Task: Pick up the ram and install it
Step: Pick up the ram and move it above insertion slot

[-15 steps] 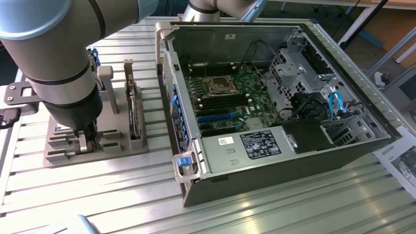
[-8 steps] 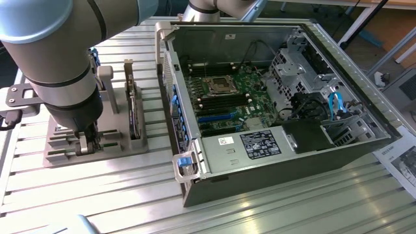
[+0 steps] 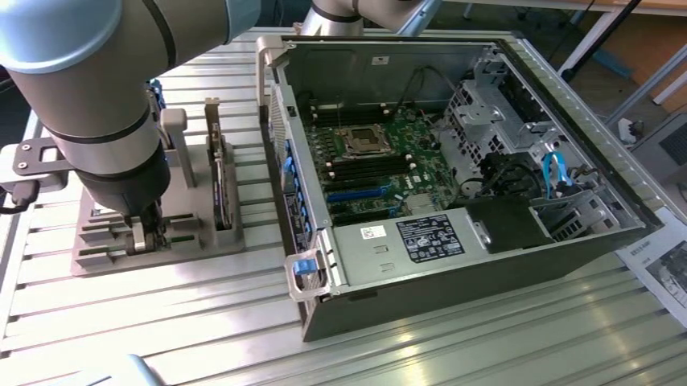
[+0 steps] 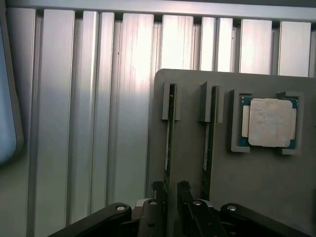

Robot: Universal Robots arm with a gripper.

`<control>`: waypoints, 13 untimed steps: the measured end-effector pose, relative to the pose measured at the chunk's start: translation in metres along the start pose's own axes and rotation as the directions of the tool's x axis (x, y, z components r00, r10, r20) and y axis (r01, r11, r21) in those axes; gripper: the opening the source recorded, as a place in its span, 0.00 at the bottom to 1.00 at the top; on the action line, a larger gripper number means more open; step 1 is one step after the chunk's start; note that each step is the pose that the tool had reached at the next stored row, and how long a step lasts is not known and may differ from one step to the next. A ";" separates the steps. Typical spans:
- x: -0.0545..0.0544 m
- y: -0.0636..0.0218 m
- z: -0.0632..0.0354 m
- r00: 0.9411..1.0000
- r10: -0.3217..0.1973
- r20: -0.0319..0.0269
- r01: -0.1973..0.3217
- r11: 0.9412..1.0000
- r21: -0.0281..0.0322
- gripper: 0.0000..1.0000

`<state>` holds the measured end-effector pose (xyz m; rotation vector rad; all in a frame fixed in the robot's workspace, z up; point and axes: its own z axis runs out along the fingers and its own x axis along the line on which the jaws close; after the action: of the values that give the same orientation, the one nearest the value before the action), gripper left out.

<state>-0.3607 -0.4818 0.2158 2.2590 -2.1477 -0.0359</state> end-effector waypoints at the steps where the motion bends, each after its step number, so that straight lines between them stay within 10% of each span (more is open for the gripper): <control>1: 0.000 0.0001 0.0018 1.000 0.000 0.000 0.000 1.000 0.000 0.25; 13: 0.000 0.0001 0.0052 1.000 0.000 0.000 0.000 1.000 0.000 0.25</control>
<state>-0.3609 -0.4818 0.2106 2.2588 -2.1475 -0.0357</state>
